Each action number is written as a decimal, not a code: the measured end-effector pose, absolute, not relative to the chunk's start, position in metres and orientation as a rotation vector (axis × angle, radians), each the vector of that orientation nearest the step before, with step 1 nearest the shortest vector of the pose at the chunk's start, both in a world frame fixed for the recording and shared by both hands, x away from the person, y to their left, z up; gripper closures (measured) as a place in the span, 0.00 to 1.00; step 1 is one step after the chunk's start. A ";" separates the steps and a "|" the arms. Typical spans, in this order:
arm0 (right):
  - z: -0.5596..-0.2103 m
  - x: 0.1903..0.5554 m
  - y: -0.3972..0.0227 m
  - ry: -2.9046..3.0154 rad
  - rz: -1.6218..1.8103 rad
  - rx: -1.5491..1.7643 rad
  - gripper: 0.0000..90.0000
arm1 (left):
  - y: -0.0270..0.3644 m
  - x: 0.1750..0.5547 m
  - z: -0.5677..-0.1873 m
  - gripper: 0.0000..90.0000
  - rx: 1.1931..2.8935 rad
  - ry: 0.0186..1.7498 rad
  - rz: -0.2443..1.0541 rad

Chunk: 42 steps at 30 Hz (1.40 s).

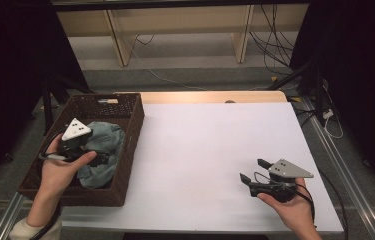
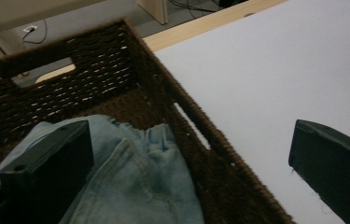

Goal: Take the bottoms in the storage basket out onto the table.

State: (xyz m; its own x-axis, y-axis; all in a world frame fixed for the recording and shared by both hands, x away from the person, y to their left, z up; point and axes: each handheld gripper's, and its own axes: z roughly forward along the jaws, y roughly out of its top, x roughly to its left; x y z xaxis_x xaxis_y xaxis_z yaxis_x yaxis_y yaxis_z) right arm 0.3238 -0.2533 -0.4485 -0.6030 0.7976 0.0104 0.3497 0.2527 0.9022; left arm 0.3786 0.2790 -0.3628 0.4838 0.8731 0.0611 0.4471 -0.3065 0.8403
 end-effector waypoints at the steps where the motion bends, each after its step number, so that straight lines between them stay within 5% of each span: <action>1: -0.449 0.324 -0.253 2.076 1.316 1.042 0.23 | 0.279 0.379 -0.363 0.00 1.931 1.094 0.674; 20: -0.451 0.325 -0.253 2.083 1.313 1.052 0.23 | 0.322 0.429 -0.390 0.00 1.946 1.392 0.762; 22: -0.451 0.325 -0.252 2.086 1.307 1.050 0.23 | 0.325 0.439 -0.398 0.02 1.965 1.537 0.703; 32: -0.451 0.325 -0.251 2.100 1.310 1.047 0.23 | 0.323 0.461 -0.424 0.02 2.033 1.561 0.585; 34: -0.451 0.324 -0.251 2.097 1.319 1.043 0.23 | 0.321 0.462 -0.426 0.07 2.055 1.579 0.584; 42: -0.451 0.324 -0.249 2.102 1.322 1.037 0.23 | 0.316 0.455 -0.427 0.68 2.060 1.595 0.541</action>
State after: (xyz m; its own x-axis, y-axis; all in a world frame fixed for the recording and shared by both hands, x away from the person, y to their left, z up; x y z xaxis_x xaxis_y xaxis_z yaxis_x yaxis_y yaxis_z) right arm 0.3239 -0.2492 -0.4511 -0.6178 0.7861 0.0196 0.3584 0.2593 0.8969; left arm 0.4553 0.3163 -0.4268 0.2439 0.9696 0.0196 0.7815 -0.2085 0.5881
